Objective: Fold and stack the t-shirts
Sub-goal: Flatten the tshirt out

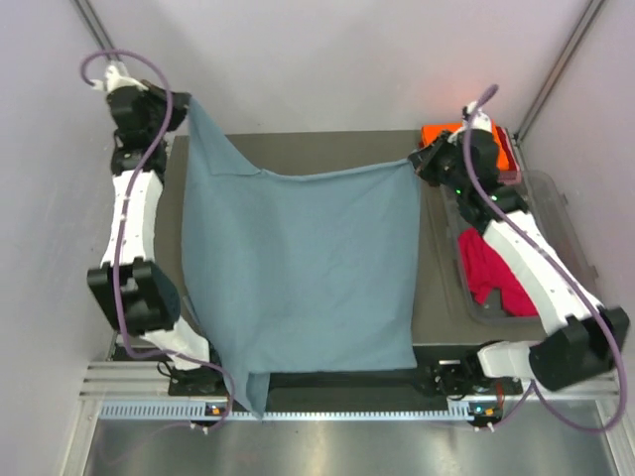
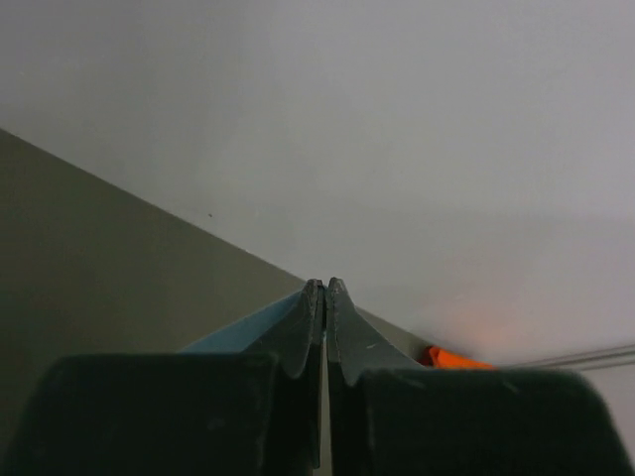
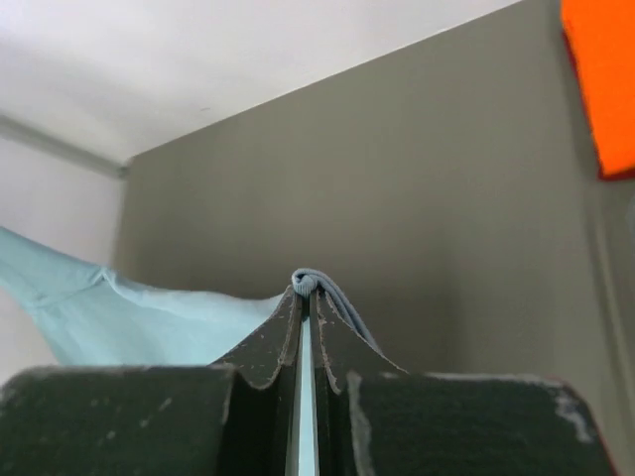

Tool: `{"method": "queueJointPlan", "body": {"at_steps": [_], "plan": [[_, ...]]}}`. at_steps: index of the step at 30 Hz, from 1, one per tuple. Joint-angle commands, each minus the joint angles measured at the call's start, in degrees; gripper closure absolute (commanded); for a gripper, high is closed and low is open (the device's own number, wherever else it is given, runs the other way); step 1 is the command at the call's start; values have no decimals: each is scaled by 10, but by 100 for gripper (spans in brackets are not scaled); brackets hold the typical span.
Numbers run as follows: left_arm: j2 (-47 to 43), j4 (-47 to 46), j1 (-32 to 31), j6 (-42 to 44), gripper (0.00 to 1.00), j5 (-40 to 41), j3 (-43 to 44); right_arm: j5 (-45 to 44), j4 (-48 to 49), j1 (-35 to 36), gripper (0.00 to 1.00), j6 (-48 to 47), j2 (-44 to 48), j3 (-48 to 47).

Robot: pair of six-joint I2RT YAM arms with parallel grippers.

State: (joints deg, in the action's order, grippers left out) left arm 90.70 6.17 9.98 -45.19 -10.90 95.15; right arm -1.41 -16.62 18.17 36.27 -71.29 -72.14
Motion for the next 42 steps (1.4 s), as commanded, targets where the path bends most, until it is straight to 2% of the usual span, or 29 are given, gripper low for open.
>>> {"method": "queueJointPlan", "body": {"at_steps": [1,3,6,10,13,19,28,30,31,33,38,42], "plan": [[73,-155,-30,44,100,-47,34,-34,153,-24,100,-46,-88,-29],[134,-157,-40,70,100,-47,56,-18,193,-36,100,-56,-177,-69],[182,-155,-50,99,100,-39,89,9,183,-52,100,-55,-282,-148],[180,-131,-50,139,100,9,117,30,174,-53,100,-69,-323,-203],[150,-107,-50,156,100,66,143,40,118,-53,100,-71,-320,-253],[63,-80,-50,133,100,128,191,80,71,-43,100,-67,-212,-265],[-192,-84,-51,53,100,139,72,36,-66,-43,100,-67,46,-209],[-268,-65,-51,42,100,162,69,28,-109,-41,100,-51,130,-209],[-268,-64,-51,40,100,170,71,28,-120,-41,100,-43,130,-209],[-317,-27,-51,28,100,186,72,34,-129,-42,100,-24,192,-193],[-402,35,-51,-10,100,161,94,70,-155,-42,100,32,300,-160],[-413,58,-49,-39,100,119,127,75,-166,-41,100,44,340,-164]]}}
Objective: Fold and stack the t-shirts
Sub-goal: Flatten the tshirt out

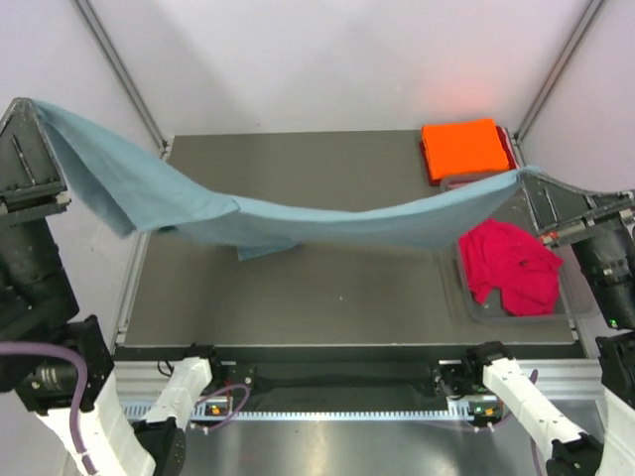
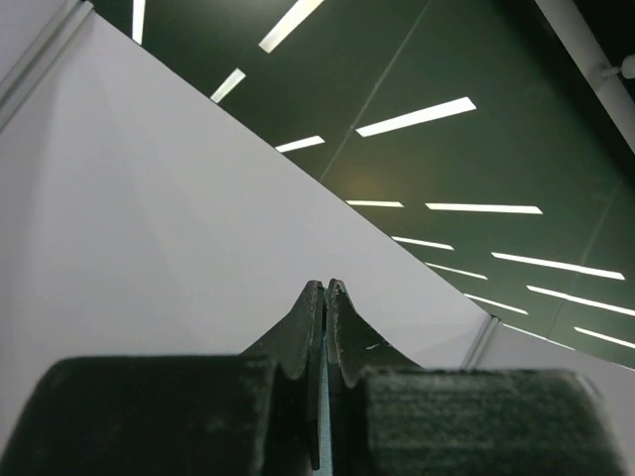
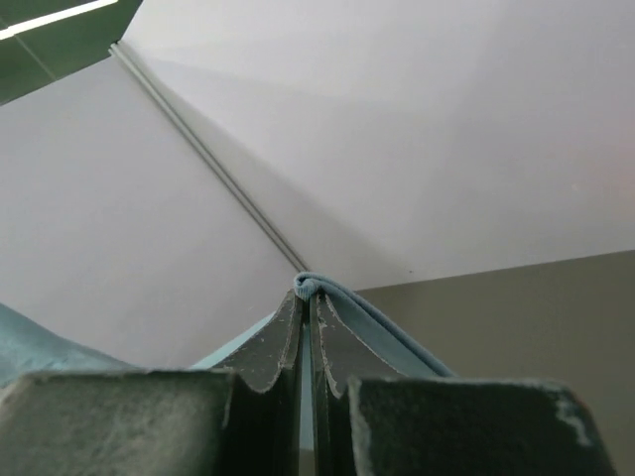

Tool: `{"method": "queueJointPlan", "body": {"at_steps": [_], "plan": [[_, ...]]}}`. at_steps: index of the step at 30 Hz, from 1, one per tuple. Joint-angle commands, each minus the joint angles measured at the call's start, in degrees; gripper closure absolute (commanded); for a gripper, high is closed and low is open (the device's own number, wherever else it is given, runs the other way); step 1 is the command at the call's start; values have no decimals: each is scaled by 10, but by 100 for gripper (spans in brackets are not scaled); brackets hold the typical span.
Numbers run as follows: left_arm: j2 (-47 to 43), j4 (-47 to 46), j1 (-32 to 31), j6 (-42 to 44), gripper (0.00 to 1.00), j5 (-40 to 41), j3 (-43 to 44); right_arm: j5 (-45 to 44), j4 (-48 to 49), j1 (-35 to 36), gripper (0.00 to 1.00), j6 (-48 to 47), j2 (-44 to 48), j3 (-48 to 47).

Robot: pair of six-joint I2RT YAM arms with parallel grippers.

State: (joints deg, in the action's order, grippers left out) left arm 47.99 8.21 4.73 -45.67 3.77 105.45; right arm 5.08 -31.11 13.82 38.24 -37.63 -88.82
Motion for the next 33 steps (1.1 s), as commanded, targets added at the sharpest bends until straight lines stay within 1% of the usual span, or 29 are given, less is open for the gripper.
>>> {"method": "queueJointPlan", "body": {"at_steps": [1,3,4,6,7,9,10,11,13,14,15,16,17,18,19,21,22,24,25,26,27,28,29,31,33], "plan": [[27,41,4,-31,100,-27,36,-2,-32,2,100,23,1,-2],[49,52,4,-12,100,-24,65,-20,-33,1,100,23,-4,-10],[77,53,5,-1,100,-16,97,-38,-25,1,100,16,-18,-18],[111,45,5,33,100,-3,126,-61,-13,2,100,5,-45,-34],[148,28,4,45,100,4,148,-74,5,2,100,-10,-81,-43],[191,20,3,69,100,25,175,-80,24,1,100,-25,-124,-79],[234,12,4,74,100,26,178,-83,39,1,100,-31,-146,-88],[254,-9,4,76,100,26,176,-85,52,2,100,-34,-188,-95],[293,-36,3,78,100,13,157,-86,100,2,100,-35,-223,-80],[333,-62,3,78,100,9,149,-86,117,2,100,-37,-256,-61],[354,-74,3,78,100,-2,131,-85,133,2,100,-38,-274,-51],[396,-78,2,80,100,-7,122,-82,164,2,100,-39,-309,-25],[417,-119,1,86,100,-12,114,-81,184,2,100,-39,-325,-8],[440,-132,-2,94,100,-17,99,-74,209,2,100,-40,-343,8],[482,-148,-7,103,100,-20,92,-68,251,2,100,-41,-379,24],[525,-180,-21,137,100,-16,85,-65,289,1,100,-44,-421,58],[569,-191,-24,146,100,-18,85,-61,335,-1,100,-46,-464,67],[614,-213,-38,175,100,-18,98,-56,370,-9,100,-43,-519,75],[661,-229,-41,187,100,-15,107,-51,400,-13,100,-38,-576,70],[685,-230,-45,202,100,-11,121,-32,413,-16,100,-37,-607,52],[711,-228,-46,205,100,-11,156,-26,426,-20,100,-39,-637,37],[755,-224,-46,206,100,-14,171,-19,425,-20,100,-41,-694,18],[775,-225,-46,204,100,-17,186,-17,422,-20,100,-45,-720,-23],[818,-235,-46,203,100,-21,208,-14,407,-21,100,-54,-788,-65],[837,-238,-46,202,100,-24,214,-11,391,-24,100,-56,-823,-119]]}}
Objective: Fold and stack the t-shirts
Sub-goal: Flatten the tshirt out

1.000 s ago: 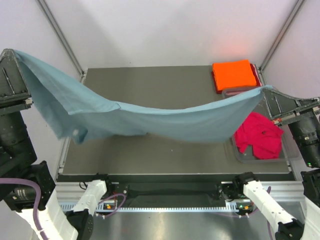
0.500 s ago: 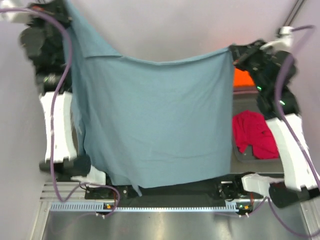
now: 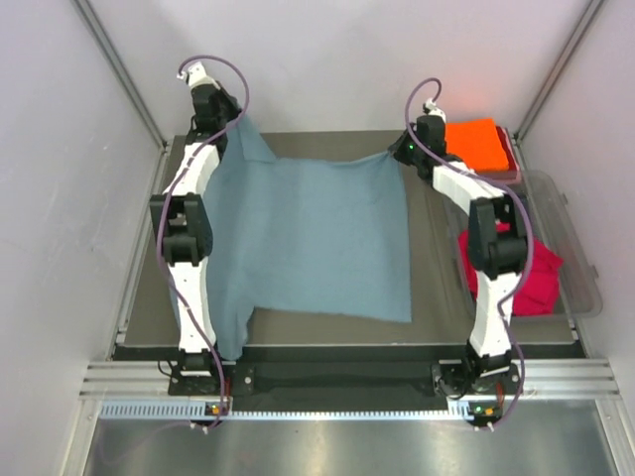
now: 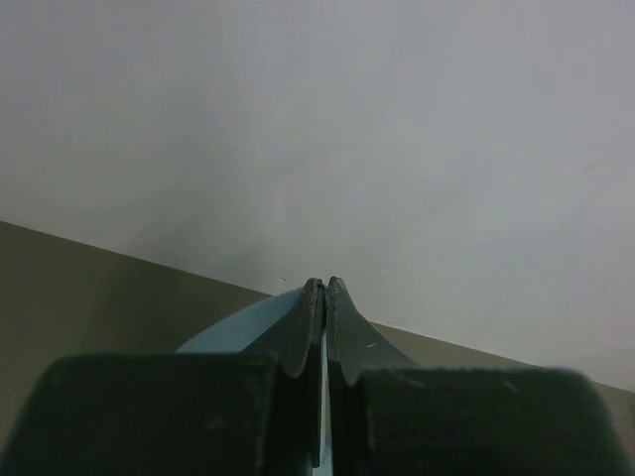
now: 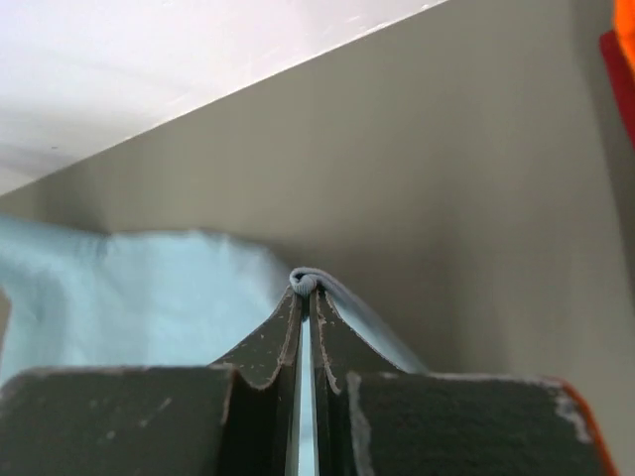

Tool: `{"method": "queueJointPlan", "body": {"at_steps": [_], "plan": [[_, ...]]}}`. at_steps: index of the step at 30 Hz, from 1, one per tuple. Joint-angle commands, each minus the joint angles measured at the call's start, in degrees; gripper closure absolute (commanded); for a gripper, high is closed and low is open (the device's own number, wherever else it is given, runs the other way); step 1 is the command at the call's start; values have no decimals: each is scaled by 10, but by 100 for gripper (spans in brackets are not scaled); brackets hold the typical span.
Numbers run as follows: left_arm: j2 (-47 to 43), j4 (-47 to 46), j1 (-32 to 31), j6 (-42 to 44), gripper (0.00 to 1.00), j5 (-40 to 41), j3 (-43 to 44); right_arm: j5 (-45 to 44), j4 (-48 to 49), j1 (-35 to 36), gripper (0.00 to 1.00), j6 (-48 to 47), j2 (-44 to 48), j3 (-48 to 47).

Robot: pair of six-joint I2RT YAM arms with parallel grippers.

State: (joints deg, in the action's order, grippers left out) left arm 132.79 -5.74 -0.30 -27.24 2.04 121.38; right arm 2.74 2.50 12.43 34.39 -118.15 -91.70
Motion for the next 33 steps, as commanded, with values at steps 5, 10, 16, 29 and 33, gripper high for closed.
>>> {"method": "queueJointPlan", "body": {"at_steps": [5,10,16,29,33], "plan": [[3,-99,5,36,100,20,25,6,18,-17,100,-17,-101,-180],[-15,-43,19,31,100,46,-6,1,6,-35,100,-3,-124,-185],[-91,-1,42,-18,100,32,-106,14,-6,-50,100,-13,-123,-170],[-207,168,65,-44,100,29,-163,43,-14,-72,100,-49,-53,-98],[-283,147,64,-59,100,-5,-181,76,-23,-70,100,-51,19,-79]]}}
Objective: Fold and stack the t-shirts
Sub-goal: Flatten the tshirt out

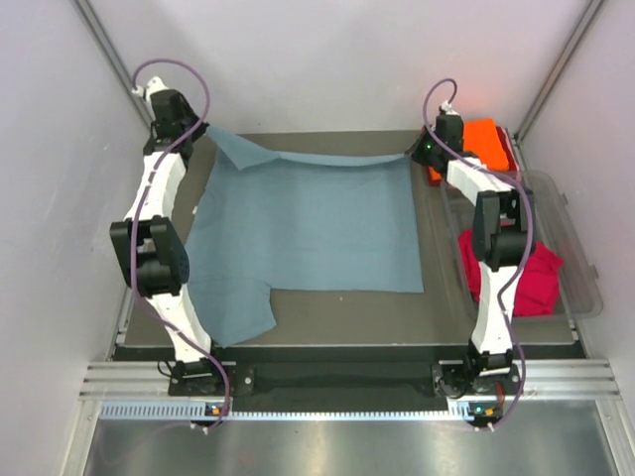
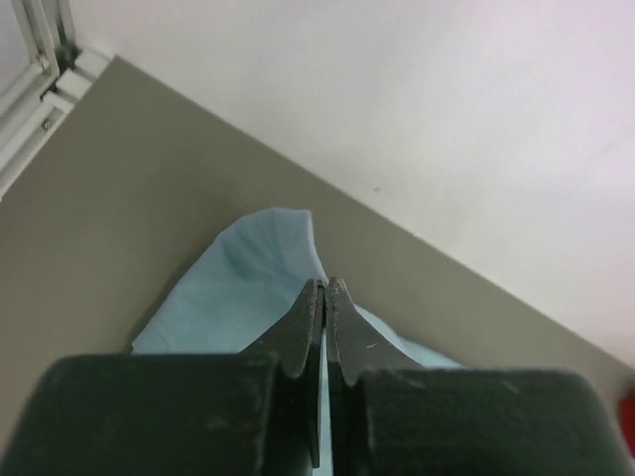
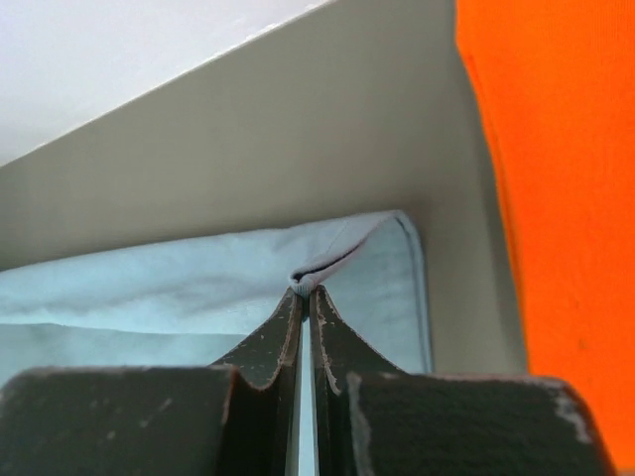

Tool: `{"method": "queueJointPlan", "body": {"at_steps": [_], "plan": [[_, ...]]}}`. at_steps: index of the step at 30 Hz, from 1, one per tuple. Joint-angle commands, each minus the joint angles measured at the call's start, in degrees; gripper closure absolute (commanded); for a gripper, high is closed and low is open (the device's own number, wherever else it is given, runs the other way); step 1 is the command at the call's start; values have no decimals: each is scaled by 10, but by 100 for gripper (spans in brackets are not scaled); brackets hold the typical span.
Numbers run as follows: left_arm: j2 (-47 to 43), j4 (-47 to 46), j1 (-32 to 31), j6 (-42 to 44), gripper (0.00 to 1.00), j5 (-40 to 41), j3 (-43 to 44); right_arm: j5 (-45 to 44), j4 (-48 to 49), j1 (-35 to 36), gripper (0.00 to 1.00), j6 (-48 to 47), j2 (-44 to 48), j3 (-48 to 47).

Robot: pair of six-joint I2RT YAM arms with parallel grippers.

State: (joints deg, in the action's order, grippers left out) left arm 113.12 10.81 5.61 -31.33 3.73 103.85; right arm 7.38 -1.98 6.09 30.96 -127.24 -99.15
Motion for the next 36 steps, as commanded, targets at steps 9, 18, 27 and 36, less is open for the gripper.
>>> {"method": "queueJointPlan", "body": {"at_steps": [9,18,27,36], "plan": [[-179,33,11,-35,100,2,125,49,-87,-3,100,-30,360,20],[-423,38,11,-77,100,43,41,8,-216,-4,100,-23,659,51],[-597,111,11,-103,100,62,62,50,-268,-3,100,28,863,53],[-597,94,11,-96,100,36,117,18,-288,-4,100,26,864,-3]]}}
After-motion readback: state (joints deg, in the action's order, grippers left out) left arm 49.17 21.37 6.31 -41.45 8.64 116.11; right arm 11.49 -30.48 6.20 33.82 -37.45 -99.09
